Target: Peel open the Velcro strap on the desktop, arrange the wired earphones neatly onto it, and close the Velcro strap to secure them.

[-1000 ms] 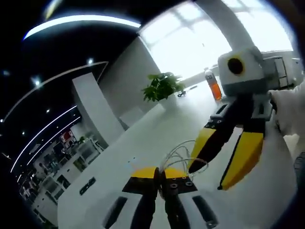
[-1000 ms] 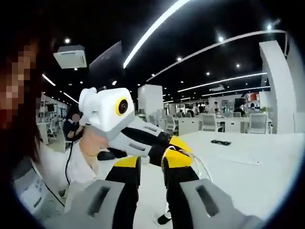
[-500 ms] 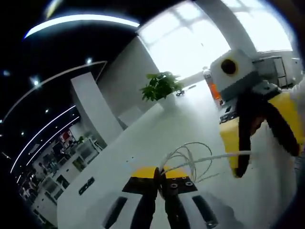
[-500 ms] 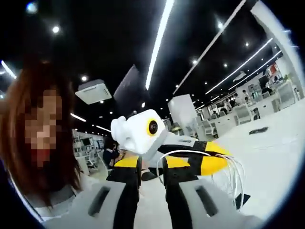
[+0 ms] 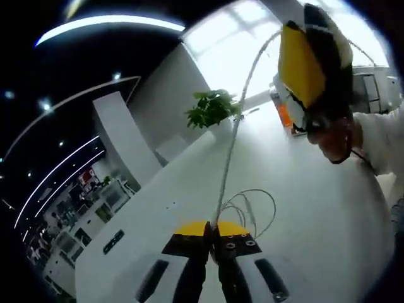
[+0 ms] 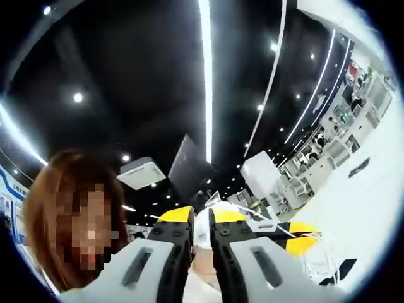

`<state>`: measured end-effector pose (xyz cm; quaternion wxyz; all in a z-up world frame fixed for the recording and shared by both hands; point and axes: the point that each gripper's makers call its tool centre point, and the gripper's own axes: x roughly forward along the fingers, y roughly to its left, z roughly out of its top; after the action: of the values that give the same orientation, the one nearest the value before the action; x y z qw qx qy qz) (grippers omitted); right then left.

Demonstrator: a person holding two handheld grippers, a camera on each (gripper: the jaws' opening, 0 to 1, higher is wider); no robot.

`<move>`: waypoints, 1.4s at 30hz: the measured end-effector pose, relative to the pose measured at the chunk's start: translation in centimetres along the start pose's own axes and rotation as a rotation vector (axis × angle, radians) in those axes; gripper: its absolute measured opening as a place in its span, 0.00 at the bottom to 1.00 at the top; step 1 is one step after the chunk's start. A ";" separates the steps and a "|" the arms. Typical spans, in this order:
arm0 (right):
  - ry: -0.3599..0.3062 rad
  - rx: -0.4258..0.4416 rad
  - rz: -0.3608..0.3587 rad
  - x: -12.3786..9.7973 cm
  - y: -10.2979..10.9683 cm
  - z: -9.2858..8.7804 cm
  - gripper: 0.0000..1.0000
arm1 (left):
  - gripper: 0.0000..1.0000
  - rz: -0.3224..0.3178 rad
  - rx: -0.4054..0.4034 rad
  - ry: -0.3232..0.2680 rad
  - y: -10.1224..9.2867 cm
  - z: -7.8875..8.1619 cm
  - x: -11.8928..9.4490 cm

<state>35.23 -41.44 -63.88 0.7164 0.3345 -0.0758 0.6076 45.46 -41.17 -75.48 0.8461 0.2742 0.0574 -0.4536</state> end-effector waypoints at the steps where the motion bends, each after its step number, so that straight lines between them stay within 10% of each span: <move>1: 0.003 0.001 -0.015 -0.3 -0.4 0.0 0.10 | 0.07 -0.002 -0.001 0.004 -0.1 -0.1 0.1; 17: 0.021 -0.003 -0.173 -3.6 -3.9 -1.0 0.06 | 0.07 -0.160 -0.197 0.095 -2.4 -3.6 2.2; 32: 0.009 -0.023 -0.108 -3.4 -1.5 -0.4 0.06 | 0.07 -0.288 -0.298 0.040 -5.3 -1.6 -2.2; 42: 0.029 -0.038 -0.131 -3.4 -2.9 -1.5 0.06 | 0.07 -0.316 -0.404 0.122 -4.4 -5.0 -1.4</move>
<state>36.60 -43.44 -67.89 0.7617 0.3164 -0.0549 0.5627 41.92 -39.49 -80.96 0.7972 0.1140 0.2397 -0.5422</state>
